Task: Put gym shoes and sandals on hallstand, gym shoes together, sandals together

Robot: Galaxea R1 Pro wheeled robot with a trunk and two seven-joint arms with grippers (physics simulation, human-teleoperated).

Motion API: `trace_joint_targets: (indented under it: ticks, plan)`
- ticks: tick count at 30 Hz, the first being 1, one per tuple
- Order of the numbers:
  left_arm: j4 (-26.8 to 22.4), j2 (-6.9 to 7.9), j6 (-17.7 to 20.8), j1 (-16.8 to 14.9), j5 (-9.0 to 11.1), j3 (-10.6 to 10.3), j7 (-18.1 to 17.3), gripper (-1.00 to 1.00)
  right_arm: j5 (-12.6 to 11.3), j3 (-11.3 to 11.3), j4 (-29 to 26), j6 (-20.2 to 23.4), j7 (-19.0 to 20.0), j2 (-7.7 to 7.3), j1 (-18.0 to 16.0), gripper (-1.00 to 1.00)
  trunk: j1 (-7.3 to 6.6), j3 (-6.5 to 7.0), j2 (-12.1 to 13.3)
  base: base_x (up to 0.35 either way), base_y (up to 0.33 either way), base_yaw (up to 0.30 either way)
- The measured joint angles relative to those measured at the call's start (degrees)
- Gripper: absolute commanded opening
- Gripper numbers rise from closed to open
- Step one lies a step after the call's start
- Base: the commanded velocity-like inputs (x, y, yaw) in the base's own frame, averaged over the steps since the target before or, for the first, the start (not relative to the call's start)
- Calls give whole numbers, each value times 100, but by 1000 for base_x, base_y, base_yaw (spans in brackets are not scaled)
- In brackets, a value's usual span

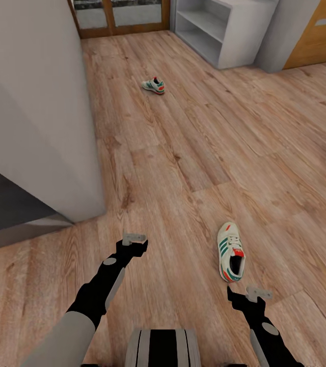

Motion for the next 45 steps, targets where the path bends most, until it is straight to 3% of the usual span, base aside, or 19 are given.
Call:
trace_joint_targets:
  ticks: [7,45]
  plan:
    - [-10,0,0,0,-5,-9,2,100,1,0,0,-3,0,0,0,100,18,-208,-9,0,0,0]
    - [-176,0,-263,0,2,-150,3,100,1,0,-9,-5,0,0,0,100,18,-222,-10,42,0,0]
